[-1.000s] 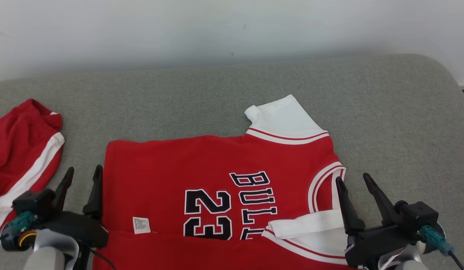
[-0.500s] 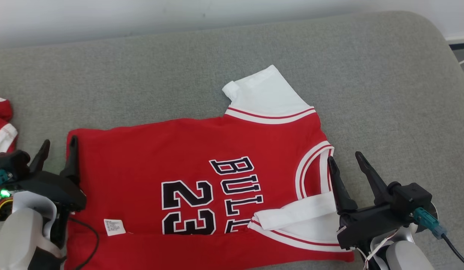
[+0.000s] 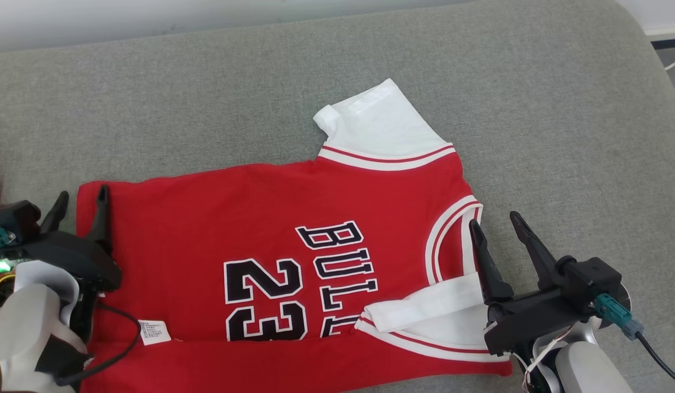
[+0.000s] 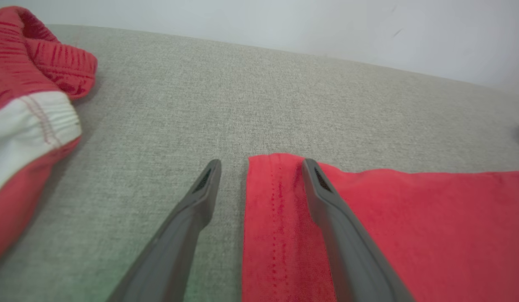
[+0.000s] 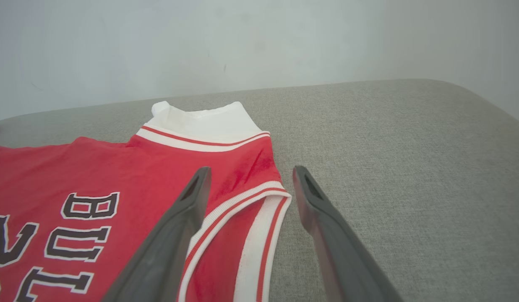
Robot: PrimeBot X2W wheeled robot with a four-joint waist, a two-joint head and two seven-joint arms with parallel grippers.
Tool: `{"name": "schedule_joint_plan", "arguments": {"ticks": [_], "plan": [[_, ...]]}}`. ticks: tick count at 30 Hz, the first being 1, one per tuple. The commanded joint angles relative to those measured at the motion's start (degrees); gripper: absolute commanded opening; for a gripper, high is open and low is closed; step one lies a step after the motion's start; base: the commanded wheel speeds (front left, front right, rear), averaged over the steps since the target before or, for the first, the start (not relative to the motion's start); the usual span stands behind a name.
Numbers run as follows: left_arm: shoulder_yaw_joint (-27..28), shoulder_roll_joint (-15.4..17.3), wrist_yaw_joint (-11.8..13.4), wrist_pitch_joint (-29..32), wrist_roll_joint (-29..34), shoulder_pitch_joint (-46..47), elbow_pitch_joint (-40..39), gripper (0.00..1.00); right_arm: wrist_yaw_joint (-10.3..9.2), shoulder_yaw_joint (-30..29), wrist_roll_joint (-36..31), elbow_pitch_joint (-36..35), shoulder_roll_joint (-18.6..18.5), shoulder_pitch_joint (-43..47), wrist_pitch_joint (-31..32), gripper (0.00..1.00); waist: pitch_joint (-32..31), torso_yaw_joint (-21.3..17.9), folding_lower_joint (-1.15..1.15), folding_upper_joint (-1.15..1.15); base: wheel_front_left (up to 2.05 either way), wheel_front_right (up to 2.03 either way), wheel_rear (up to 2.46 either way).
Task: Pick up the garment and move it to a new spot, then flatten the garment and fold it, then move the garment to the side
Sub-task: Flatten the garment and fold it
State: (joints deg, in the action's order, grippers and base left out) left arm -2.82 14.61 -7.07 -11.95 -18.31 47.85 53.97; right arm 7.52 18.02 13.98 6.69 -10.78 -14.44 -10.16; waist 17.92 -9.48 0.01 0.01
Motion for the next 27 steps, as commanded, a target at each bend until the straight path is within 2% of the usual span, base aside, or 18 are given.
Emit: {"name": "schedule_joint_plan", "arguments": {"ticks": [1, 7, 8, 9, 10, 11, 19, 27], "plan": [[-0.19, 0.54, -0.26, -0.35, -0.32, 0.66, 0.66, 1.0, -0.06, 0.15, -0.49, 0.09, 0.02, -0.46, -0.26, 1.0, 0.16, -0.21, -0.01, -0.01, 0.0, 0.0, 0.0], [-1.45, 0.5, -0.23, 0.06, -0.99, 2.6, 4.88, 1.0, -0.06, 0.47, -0.56, 0.23, 0.15, -0.9, -0.24, 1.0, 0.4, -0.91, -0.01, -0.01, 0.0, 0.0, 0.0], [-1.77, 0.44, -0.25, 0.24, -0.87, 2.79, 5.54, 0.91, -0.06, 0.46, -0.61, 0.25, 0.15, -0.9, -0.22, 1.0, 0.42, -0.99, -0.01, -0.01, 0.0, 0.0, 0.0], [-1.95, 0.56, -0.26, 0.06, -0.96, 3.07, 6.09, 0.44, -0.06, 0.39, -0.63, 0.23, 0.15, -0.93, -0.21, 1.0, 0.46, -1.07, -0.01, -0.01, 0.0, 0.0, 0.0], [-2.04, 0.69, -0.28, -0.14, -1.21, 3.34, 6.56, 0.29, -0.06, 0.3, -0.67, 0.19, 0.14, -0.96, -0.22, 1.0, 0.49, -1.13, -0.01, -0.01, 0.0, 0.0, 0.0], [-2.22, 0.7, -0.3, -0.3, -1.36, 3.51, 6.97, 0.0, -0.06, 0.2, -0.72, 0.14, 0.12, -0.98, -0.22, 1.0, 0.49, -1.14, -0.01, -0.01, 0.0, 0.0, 0.0], [-3.45, 0.44, -0.31, -2.82, -1.29, 2.78, 4.44, 0.0, -0.06, -0.51, 0.24, -0.37, -0.41, -2.03, 0.36, 1.0, -0.69, 0.38, -0.01, -0.01, 0.0, 0.0, 0.0], [-3.39, -0.04, -0.32, -3.3, -1.26, -2.4, -6.39, 0.0, -0.06, -2.07, 3.69, 2.42, -1.77, -9.58, 5.92, 1.0, -0.7, 3.26, -0.01, -0.01, 0.0, 0.0, 0.0]]}}
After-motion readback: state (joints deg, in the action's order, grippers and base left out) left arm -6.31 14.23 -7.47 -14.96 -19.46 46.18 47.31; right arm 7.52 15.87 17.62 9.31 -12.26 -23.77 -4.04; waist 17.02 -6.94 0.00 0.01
